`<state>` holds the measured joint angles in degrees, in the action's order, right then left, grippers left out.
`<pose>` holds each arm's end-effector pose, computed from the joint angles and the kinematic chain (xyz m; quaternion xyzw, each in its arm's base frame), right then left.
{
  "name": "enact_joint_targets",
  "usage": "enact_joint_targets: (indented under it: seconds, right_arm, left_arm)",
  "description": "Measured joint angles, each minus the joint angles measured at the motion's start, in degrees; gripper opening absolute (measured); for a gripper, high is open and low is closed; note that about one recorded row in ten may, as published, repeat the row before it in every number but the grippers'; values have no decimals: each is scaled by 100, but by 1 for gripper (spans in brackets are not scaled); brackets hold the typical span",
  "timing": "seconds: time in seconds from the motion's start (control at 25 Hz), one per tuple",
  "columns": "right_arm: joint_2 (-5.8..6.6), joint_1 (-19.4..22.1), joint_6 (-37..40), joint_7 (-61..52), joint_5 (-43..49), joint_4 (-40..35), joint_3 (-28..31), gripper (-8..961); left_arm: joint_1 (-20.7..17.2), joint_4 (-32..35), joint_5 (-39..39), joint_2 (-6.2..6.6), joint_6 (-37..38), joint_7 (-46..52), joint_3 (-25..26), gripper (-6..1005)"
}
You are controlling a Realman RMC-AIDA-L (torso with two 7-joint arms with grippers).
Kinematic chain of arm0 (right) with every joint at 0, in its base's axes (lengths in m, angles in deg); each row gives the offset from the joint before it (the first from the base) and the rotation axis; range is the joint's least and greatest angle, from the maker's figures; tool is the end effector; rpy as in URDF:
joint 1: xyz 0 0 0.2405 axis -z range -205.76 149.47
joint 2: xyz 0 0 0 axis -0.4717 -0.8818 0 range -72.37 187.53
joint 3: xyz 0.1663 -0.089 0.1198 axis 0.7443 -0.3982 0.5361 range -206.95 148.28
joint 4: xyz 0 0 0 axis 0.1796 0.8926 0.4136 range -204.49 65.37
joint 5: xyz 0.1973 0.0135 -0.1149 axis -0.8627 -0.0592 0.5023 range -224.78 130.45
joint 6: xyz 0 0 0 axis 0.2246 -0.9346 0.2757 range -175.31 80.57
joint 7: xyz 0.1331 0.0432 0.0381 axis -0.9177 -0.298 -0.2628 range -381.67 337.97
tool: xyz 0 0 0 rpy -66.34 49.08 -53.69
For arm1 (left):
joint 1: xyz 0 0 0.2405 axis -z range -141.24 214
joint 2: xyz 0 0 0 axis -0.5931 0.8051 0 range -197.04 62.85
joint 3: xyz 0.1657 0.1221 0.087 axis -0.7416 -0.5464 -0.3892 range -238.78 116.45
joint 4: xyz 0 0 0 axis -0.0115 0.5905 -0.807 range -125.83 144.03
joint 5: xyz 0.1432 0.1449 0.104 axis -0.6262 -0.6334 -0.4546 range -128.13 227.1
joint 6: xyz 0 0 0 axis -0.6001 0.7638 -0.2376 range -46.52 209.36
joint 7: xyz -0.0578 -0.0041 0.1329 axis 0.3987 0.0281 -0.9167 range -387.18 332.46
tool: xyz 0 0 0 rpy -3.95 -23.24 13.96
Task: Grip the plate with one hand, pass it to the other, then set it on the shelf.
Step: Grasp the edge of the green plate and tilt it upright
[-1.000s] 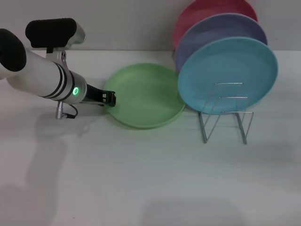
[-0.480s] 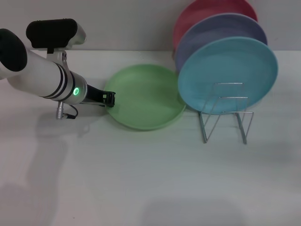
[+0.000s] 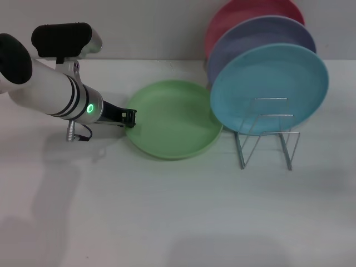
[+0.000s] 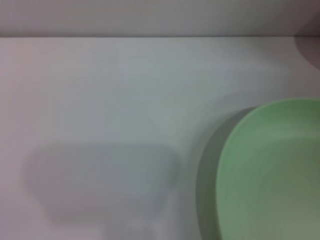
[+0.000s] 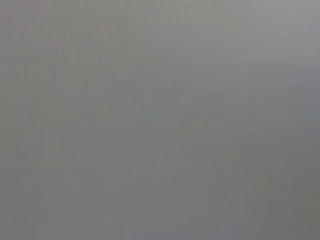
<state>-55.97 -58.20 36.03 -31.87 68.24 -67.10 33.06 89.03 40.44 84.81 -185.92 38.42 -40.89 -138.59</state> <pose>0.3358 0.3379 0.1293 -0.4720 0.1533 0.3777 0.7817 -0.1919 0.4412 -0.0541 -0.7982 -0.5107 0.0298 0.3181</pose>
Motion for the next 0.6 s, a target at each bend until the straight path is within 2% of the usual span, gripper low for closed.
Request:
enact_joint_targets:
  seconds: [0.6]
  right_arm:
    - [14,9,0,0,0,-9,0,564]
  left_arm:
    - [-40,279,-3,47,-328,0,27,108]
